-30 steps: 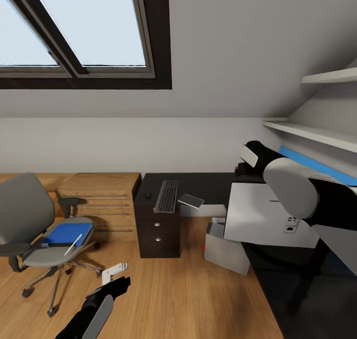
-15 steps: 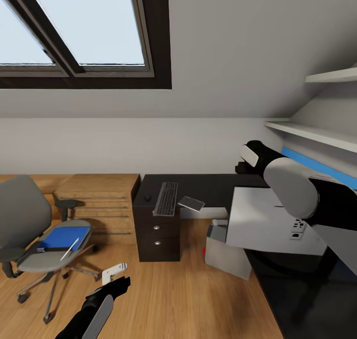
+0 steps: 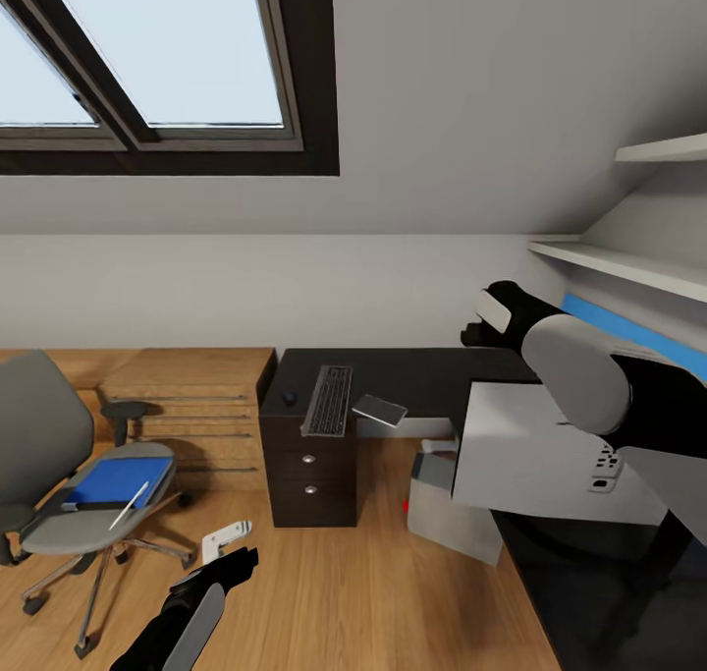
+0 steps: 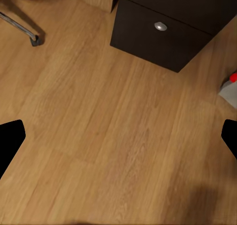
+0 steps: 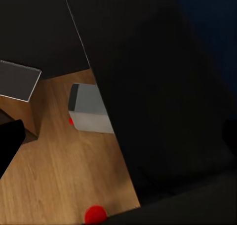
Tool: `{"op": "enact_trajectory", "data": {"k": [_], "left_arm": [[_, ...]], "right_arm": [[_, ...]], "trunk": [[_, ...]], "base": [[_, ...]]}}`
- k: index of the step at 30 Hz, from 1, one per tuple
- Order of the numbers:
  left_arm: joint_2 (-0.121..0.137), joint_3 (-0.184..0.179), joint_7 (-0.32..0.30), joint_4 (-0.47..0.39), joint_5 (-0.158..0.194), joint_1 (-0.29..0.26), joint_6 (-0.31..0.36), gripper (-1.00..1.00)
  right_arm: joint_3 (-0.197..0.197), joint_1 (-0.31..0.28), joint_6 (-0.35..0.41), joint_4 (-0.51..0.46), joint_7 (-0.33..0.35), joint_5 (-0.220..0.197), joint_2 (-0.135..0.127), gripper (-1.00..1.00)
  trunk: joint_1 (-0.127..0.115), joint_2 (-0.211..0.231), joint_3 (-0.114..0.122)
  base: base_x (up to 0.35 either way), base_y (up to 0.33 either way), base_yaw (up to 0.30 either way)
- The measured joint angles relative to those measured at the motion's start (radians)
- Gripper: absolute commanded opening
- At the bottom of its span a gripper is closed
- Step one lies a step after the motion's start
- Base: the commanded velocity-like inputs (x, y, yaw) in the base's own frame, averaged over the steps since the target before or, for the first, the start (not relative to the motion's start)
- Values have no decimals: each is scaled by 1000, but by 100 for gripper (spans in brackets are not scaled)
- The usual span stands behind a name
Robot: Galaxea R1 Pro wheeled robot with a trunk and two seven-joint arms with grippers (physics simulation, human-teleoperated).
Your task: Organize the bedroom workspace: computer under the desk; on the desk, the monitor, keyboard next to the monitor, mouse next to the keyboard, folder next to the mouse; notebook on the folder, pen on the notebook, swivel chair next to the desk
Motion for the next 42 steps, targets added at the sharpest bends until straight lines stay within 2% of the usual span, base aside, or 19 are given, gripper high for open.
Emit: {"op": "enact_trajectory", "data": {"k": [12, 17, 25, 42], "left_arm": [[0, 0, 0, 0, 1, 0, 0, 100], [0, 0, 0, 0, 1, 0, 0, 100], [0, 1, 0, 0, 1, 0, 0, 100], [0, -16, 1, 0, 0, 0, -2, 100]], "right_arm": [[0, 16, 18, 1, 0, 0, -2, 100], [1, 18, 72, 2, 0, -1, -3, 100], [1, 25, 97, 2, 0, -1, -3, 100], [2, 34, 198, 20, 1, -1, -2, 100]], "trunk": [[0, 0, 0], [0, 0, 0], [0, 0, 0], [0, 0, 0]], "base": [[96, 0, 0], [2, 0, 0], [0, 0, 0], [-4, 0, 0]]}}
